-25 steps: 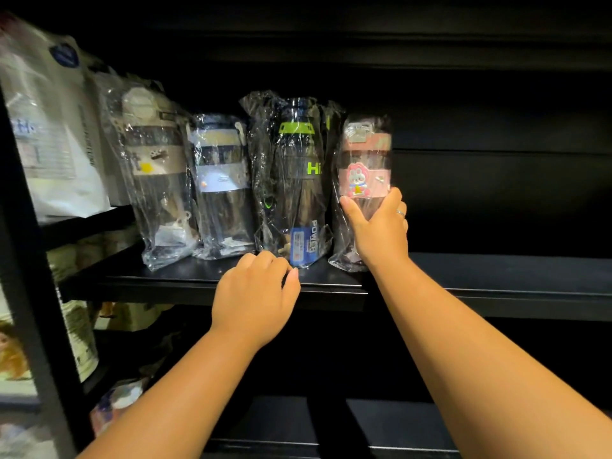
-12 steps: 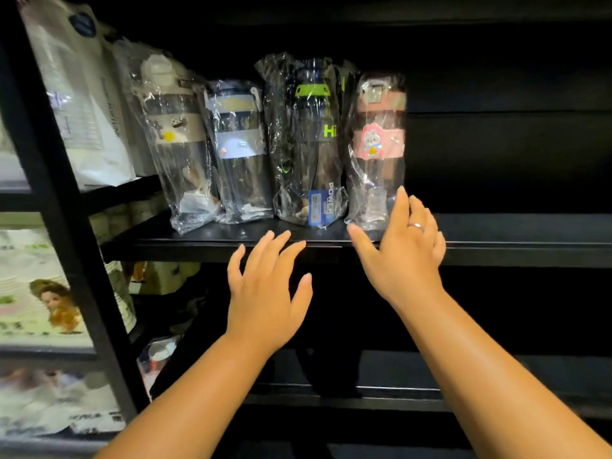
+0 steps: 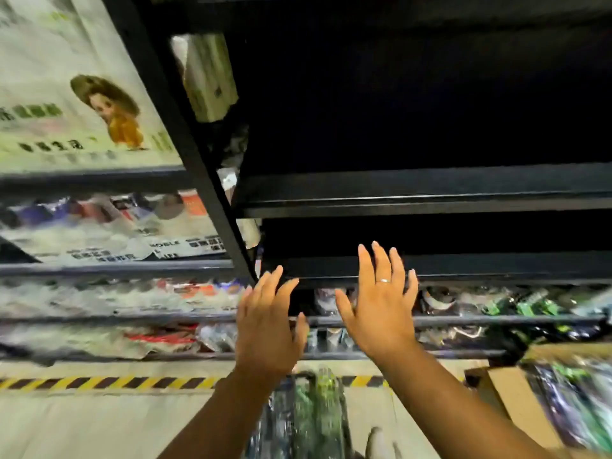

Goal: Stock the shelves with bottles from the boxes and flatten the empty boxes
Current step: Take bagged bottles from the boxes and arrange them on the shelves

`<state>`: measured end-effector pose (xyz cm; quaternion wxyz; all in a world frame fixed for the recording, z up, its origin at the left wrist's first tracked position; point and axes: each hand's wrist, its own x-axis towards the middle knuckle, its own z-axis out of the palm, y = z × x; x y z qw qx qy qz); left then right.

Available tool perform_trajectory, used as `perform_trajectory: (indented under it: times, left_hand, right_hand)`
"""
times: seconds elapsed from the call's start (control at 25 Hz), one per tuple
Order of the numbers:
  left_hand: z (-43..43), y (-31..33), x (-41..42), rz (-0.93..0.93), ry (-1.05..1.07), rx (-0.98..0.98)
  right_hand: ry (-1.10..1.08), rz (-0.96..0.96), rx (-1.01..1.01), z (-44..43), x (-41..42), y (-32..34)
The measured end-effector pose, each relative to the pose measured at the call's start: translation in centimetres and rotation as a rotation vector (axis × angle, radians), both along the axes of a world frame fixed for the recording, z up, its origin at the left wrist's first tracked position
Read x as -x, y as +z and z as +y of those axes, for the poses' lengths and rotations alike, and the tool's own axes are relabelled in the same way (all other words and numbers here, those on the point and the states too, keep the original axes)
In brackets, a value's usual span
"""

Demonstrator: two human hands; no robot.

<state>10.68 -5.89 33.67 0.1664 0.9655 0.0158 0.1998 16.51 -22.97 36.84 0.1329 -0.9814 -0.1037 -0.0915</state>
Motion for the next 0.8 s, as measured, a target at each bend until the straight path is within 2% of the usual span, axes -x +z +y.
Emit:
perform_trajectory:
  times: [0.2,0.36,0.44,0.56,0.72,0.8]
  left_hand:
    - [7.0,-8.3,11.7,0.316,0.004,0.023]
    - [11.7,-14.1,17.5,0.475,0.064,0.126]
    - [12.8,-17.6,18.8,0.58,0.122,0.142]
    - [13.8,-24.8,19.8,0.64,0.128,0.196]
    - [14.1,-33.8,19.8,0.774,0.193,0.226]
    - [13.9,-37.8,20.1,0.744,0.183,0.216]
  right_hand:
    - [0.015,0.39,0.051,6.5,8.4,-9.4]
    - [-0.014,0.584,0.112,10.4,14.0,-16.7]
    - [-0.042,0.635,0.133,11.0,15.9,-20.5]
    - [-0.078,0.725,0.163,11.6,17.4,-27.5]
    - [-0.142,0.876,0.129,12.8,17.5,-37.7]
    - [-0.159,0.931,0.071,13.9,16.9,-42.4]
